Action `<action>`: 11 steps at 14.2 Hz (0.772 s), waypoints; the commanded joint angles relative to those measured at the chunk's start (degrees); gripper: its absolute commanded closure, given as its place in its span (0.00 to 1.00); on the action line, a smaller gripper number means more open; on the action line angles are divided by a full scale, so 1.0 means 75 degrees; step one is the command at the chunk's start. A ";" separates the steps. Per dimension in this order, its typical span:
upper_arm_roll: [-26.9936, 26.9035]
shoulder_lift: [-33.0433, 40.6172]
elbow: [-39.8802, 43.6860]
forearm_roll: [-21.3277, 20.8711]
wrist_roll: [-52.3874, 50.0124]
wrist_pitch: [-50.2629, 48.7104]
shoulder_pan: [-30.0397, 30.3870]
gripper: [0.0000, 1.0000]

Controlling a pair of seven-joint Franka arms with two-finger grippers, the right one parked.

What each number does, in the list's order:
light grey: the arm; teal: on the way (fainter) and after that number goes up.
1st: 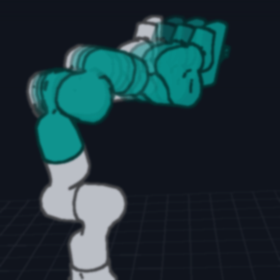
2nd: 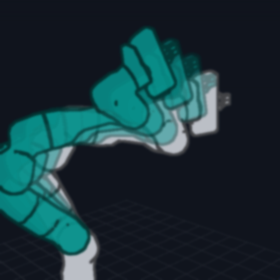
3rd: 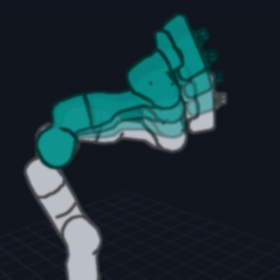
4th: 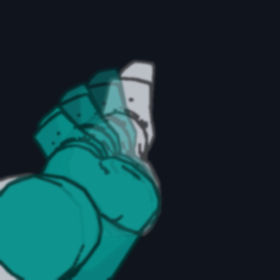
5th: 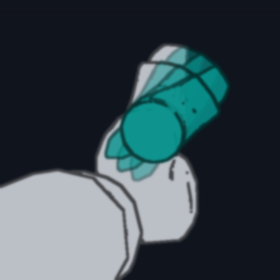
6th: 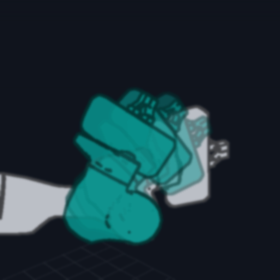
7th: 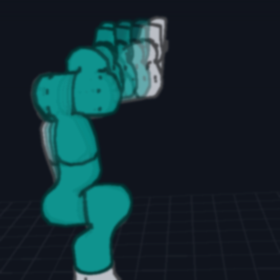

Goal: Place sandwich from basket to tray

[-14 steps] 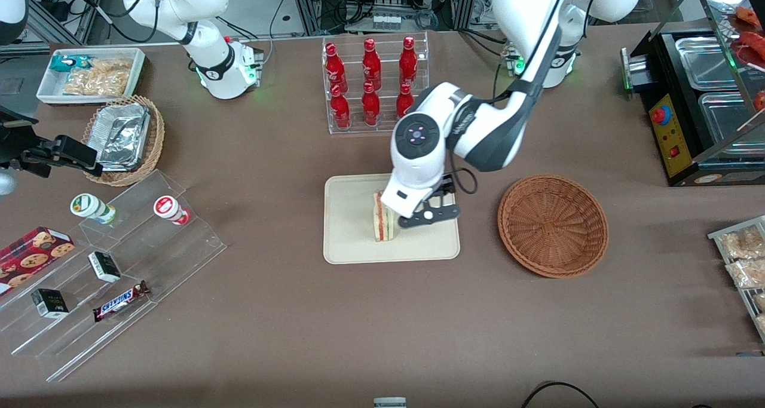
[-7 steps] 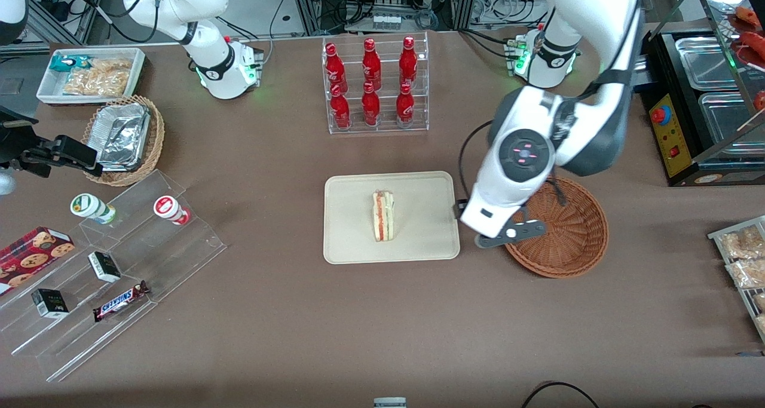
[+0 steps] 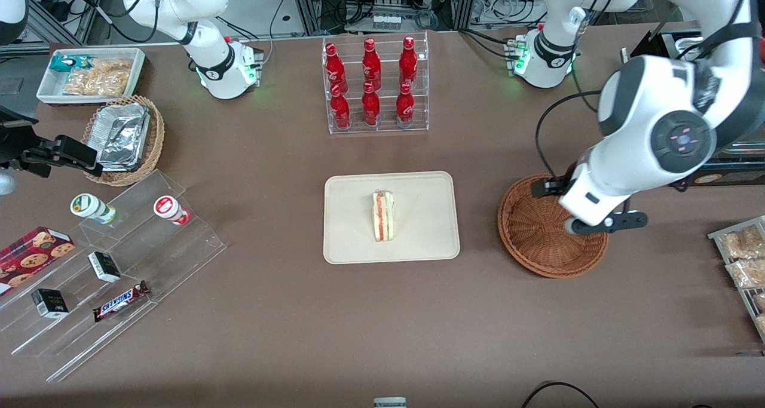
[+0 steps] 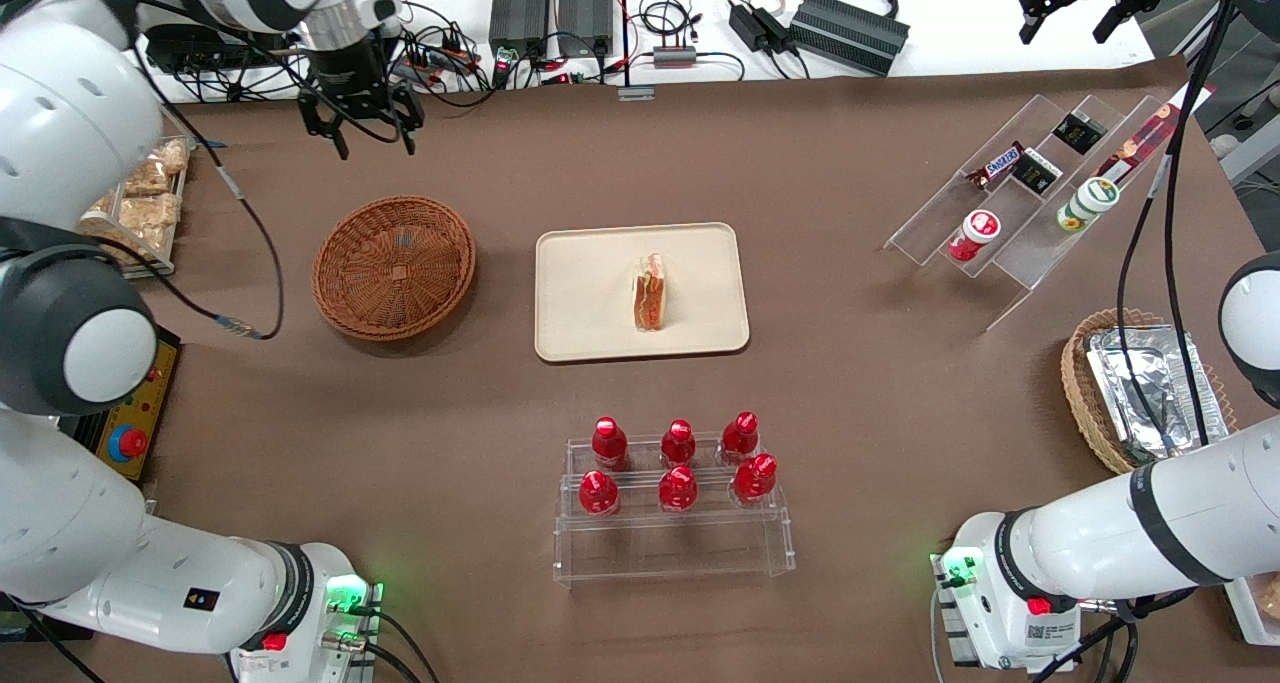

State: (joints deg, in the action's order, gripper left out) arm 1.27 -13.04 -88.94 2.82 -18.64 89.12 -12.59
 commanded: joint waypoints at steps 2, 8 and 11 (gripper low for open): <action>0.0826 0.0869 -0.0399 -0.0094 0.0223 -0.0257 0.1196 0.00; 0.1108 0.1855 -0.0587 -0.0352 0.2424 -0.0644 0.2263 0.00; 0.1284 0.2054 -0.0575 -0.0352 0.2473 -0.0668 0.2685 0.00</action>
State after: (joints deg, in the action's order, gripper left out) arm 8.89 0.05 -91.48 1.02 -1.20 84.20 5.20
